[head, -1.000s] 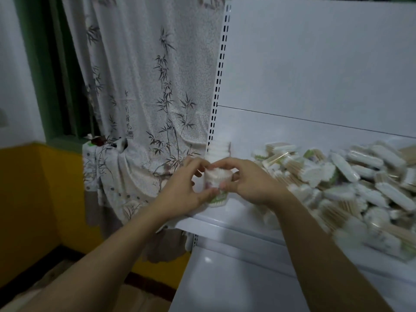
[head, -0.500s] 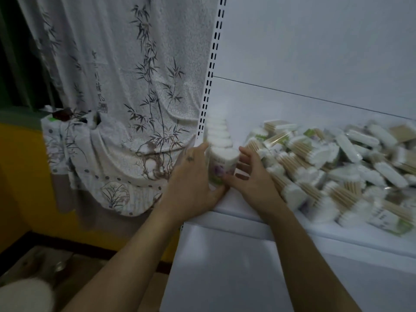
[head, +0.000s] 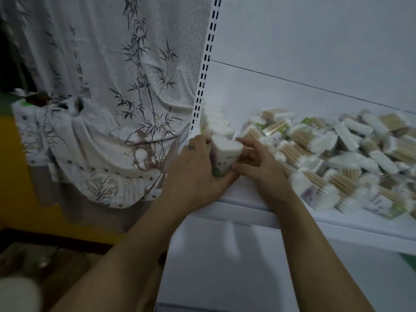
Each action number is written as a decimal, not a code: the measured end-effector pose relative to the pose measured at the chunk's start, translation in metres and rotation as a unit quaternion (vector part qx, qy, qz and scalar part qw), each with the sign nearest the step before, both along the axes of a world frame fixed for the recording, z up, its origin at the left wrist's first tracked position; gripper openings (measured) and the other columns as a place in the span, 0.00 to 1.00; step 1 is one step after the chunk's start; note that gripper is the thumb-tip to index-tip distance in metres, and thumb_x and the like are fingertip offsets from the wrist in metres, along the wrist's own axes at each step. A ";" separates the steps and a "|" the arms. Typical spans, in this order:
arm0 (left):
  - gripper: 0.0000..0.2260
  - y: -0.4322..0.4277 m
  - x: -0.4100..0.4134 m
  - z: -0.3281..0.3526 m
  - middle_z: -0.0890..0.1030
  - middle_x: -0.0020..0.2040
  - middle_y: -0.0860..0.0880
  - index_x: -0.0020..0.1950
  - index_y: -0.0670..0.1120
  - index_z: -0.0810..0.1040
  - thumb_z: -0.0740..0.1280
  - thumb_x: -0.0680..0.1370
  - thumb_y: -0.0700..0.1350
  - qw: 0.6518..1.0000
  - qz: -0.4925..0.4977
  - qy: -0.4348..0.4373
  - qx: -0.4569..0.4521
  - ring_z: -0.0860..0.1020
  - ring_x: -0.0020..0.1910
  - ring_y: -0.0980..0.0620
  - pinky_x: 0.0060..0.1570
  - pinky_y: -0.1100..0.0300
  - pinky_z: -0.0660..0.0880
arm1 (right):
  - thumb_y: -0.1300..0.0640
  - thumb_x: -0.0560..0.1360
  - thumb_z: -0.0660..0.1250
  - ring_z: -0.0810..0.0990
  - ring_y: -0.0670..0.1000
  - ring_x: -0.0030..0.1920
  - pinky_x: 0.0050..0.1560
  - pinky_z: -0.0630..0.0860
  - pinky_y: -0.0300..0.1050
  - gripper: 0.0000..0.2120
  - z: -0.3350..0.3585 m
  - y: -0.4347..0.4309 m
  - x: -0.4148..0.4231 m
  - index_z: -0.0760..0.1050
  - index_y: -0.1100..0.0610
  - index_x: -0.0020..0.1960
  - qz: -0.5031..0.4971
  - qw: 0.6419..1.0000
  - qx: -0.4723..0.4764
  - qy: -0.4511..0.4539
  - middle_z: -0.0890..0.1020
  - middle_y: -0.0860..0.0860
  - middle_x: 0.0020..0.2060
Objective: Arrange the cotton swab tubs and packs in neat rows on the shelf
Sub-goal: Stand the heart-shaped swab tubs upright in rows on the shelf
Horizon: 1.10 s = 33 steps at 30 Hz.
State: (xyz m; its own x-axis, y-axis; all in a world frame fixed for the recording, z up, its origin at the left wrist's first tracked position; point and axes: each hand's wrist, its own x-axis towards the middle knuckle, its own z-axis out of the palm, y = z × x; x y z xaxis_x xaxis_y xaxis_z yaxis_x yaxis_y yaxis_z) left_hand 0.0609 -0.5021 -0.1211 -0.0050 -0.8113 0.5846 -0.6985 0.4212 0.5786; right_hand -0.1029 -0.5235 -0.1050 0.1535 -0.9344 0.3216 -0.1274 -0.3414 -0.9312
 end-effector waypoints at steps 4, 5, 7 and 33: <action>0.42 0.010 0.002 -0.005 0.70 0.59 0.52 0.67 0.47 0.62 0.75 0.63 0.67 0.999 -0.021 0.041 0.029 0.72 0.59 0.50 0.54 0.53 0.75 | 0.60 0.66 0.70 0.79 0.53 0.43 0.44 0.76 0.42 0.23 -0.006 0.007 0.000 0.76 0.54 0.62 0.047 0.998 0.021 -0.026 0.79 0.58 0.41; 0.44 0.011 0.003 -0.005 0.68 0.58 0.53 0.67 0.47 0.61 0.75 0.62 0.67 0.998 -0.019 0.046 0.034 0.72 0.59 0.51 0.54 0.56 0.73 | 0.58 0.68 0.69 0.79 0.53 0.41 0.42 0.76 0.41 0.22 -0.006 0.009 0.000 0.77 0.55 0.62 0.051 0.997 0.026 -0.044 0.79 0.58 0.38; 0.43 0.011 0.004 -0.003 0.70 0.54 0.54 0.66 0.50 0.59 0.76 0.61 0.67 0.998 -0.011 0.042 0.036 0.74 0.57 0.51 0.50 0.57 0.73 | 0.56 0.72 0.68 0.78 0.52 0.35 0.37 0.75 0.40 0.16 -0.004 0.009 0.003 0.78 0.56 0.60 0.039 0.996 0.029 -0.071 0.80 0.57 0.33; 0.40 -0.001 0.016 0.013 0.67 0.69 0.53 0.74 0.54 0.59 0.72 0.69 0.63 0.989 -0.090 0.080 0.089 0.70 0.65 0.54 0.63 0.52 0.72 | 0.53 0.75 0.72 0.69 0.46 0.26 0.28 0.69 0.42 0.05 0.002 0.009 0.001 0.79 0.53 0.48 -0.097 0.994 -0.051 -0.025 0.72 0.51 0.28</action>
State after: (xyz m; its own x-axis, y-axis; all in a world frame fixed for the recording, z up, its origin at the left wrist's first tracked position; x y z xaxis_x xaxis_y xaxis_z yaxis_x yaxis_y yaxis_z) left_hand 0.0768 -0.5035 -0.1079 -0.0778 -0.8960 0.4371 -0.5155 0.4114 0.7517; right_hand -0.1018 -0.5147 -0.1030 -0.0443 -0.9069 0.4191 -0.1546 -0.4083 -0.8997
